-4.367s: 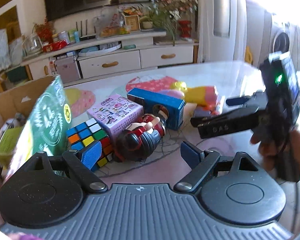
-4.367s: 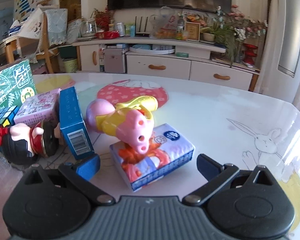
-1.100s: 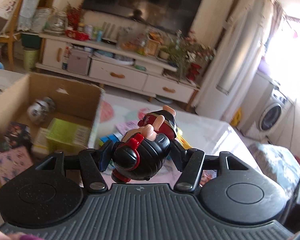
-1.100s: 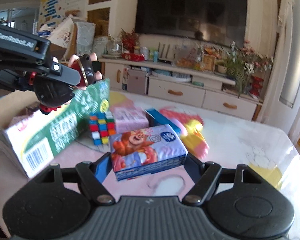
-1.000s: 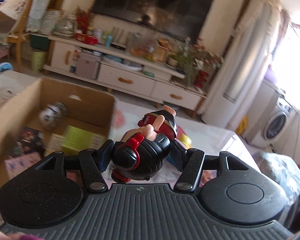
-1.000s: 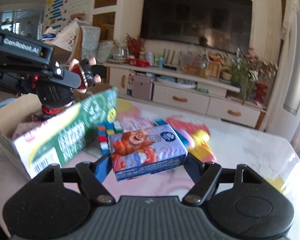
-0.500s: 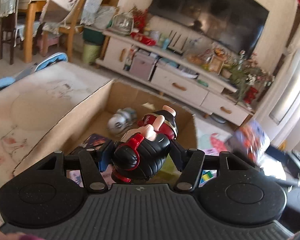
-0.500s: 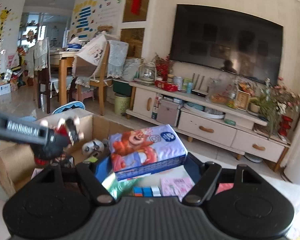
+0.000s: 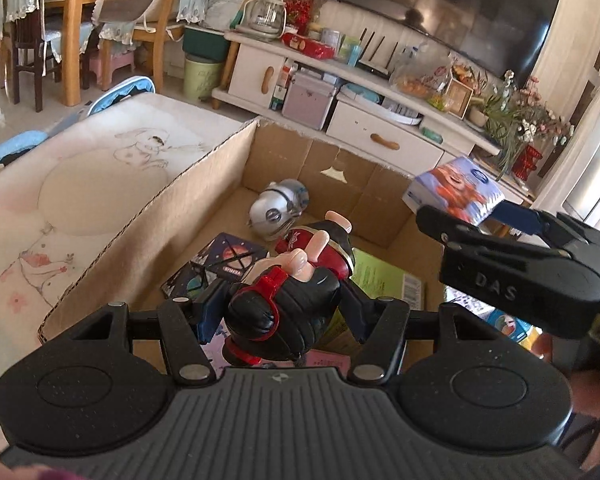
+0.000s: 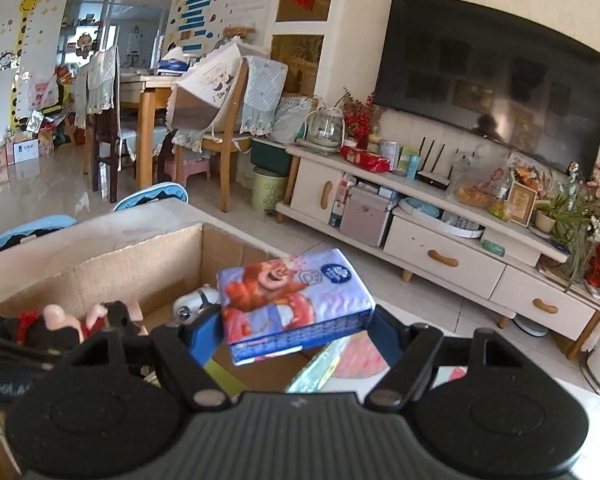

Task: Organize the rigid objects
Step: 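Carry both objects into the cardboard box and open both tools to release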

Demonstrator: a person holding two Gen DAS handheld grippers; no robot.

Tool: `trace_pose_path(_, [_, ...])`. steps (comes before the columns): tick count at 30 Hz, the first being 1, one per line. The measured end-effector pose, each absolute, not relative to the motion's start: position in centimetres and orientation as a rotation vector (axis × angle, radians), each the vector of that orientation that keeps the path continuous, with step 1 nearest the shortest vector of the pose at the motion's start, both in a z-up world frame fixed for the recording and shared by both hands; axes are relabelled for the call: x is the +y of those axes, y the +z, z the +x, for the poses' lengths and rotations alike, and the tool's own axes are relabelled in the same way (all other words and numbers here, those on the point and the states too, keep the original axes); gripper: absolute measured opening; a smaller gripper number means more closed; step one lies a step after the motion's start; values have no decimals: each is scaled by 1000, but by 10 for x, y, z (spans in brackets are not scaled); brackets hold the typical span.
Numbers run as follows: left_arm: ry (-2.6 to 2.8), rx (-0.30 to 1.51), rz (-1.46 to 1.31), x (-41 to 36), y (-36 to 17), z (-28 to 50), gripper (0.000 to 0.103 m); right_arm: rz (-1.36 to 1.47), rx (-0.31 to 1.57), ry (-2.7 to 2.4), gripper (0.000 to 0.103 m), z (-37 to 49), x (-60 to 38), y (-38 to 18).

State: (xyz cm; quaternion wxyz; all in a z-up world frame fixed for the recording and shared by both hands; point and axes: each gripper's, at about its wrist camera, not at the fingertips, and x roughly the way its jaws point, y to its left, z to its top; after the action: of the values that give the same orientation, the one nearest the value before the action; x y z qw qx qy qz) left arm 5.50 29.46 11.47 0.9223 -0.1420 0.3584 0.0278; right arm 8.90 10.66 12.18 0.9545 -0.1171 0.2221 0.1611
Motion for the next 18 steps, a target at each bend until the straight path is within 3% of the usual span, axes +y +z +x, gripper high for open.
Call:
trace_pose_path(9, [54,784,-289,296,111,61,75,-280,458,319,78,99,117,114])
trace_pose_path(12, [46,808,-293,295,108,61,73,-270,450,314,84,99,114,116])
trace_pose_path(14, [47,797,-292,295,110,60,76,-259,432,304,86,95,110,119])
trace_pose_path(16, [51,773,-284,295,115,57,91,-246,410,285,88,88,103,123])
trace_pose_path(18, [49,739,-268,293,119,54,93,-230,392,264,90,82,97,126])
